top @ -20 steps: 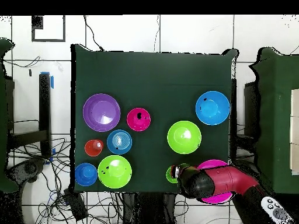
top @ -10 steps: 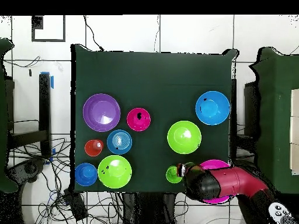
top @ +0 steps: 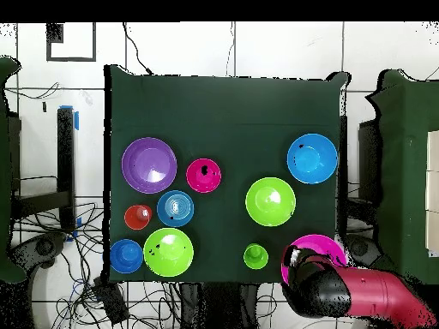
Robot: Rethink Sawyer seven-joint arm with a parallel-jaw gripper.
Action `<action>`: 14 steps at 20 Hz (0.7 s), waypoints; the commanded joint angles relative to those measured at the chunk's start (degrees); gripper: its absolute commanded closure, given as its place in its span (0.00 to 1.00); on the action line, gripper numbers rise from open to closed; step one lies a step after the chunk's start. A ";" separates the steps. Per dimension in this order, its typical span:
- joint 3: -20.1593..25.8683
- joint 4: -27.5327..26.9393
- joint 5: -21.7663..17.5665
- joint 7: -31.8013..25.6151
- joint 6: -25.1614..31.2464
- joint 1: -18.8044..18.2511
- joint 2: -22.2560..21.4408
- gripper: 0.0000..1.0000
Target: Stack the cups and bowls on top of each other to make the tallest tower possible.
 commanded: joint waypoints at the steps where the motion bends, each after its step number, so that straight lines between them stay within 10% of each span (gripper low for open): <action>1: 2.62 6.61 3.37 -11.24 7.72 1.38 -7.18 0.00; 14: -5.92 -0.21 -7.03 5.00 0.68 9.23 4.36 0.00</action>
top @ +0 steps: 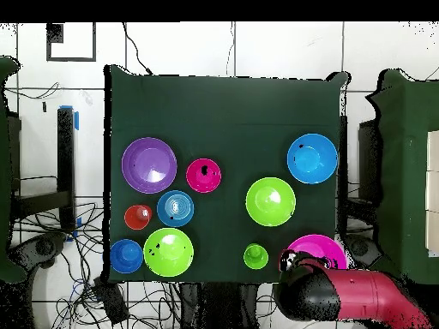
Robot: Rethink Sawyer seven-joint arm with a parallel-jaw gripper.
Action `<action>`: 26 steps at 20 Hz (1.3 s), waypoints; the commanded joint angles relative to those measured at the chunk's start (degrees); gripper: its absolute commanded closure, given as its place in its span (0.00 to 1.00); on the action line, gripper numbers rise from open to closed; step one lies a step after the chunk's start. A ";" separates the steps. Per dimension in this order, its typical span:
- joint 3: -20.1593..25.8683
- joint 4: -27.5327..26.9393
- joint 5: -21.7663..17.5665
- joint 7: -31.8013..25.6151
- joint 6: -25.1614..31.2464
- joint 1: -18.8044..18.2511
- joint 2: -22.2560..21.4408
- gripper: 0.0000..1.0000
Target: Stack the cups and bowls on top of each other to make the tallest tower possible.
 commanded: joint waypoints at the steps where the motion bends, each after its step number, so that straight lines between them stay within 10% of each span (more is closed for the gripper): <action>1: -3.41 -0.81 -5.05 5.18 -1.51 4.70 6.79 0.00; 26: -17.95 -7.71 -7.25 9.86 -10.89 12.96 18.22 0.00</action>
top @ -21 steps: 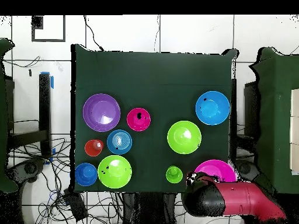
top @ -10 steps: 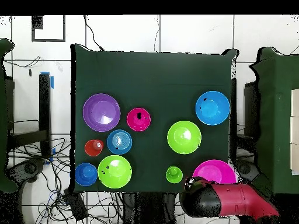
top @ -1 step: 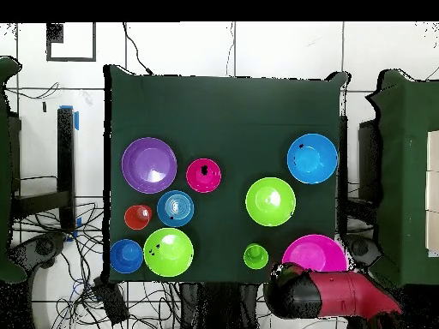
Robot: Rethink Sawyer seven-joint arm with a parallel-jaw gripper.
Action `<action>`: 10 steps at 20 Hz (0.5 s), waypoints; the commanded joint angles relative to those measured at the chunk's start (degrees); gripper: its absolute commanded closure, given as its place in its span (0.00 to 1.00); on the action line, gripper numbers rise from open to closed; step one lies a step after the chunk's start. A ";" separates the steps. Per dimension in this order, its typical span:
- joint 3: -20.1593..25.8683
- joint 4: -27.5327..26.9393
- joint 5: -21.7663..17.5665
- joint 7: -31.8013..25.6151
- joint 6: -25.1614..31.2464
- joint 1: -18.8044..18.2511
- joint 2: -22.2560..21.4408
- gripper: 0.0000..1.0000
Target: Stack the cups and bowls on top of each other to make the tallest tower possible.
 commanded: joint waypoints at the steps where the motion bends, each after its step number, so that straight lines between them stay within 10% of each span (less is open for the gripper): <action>1: -3.39 -4.36 -2.57 9.32 -6.20 4.19 5.97 0.00; 10: -5.55 -6.40 -0.67 7.59 -9.40 5.50 9.55 0.00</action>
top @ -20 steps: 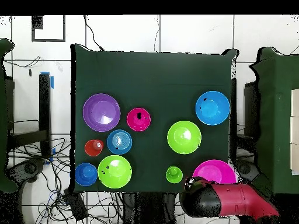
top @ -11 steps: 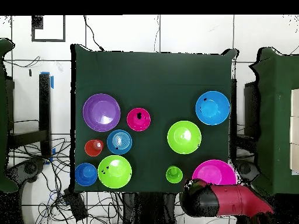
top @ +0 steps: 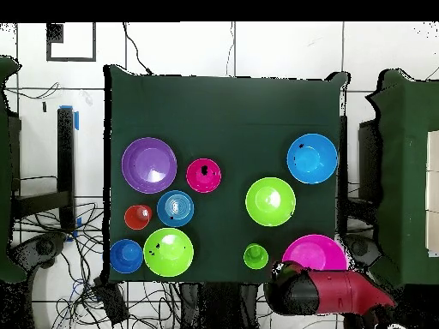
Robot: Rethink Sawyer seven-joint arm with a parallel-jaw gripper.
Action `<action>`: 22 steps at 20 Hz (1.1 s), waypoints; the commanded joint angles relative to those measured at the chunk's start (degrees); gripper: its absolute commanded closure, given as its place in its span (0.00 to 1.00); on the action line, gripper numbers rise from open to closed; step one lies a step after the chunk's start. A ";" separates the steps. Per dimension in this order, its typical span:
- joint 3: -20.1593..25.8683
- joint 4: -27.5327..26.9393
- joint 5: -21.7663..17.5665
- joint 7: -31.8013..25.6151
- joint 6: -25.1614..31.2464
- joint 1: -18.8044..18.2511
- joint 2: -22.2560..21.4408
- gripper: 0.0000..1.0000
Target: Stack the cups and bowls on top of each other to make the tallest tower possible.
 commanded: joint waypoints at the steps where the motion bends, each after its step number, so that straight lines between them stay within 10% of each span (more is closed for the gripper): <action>1: -0.78 -4.07 -0.49 7.28 -5.95 2.77 5.65 0.00; 22: -1.10 -7.67 1.19 5.56 -12.77 1.19 15.15 0.00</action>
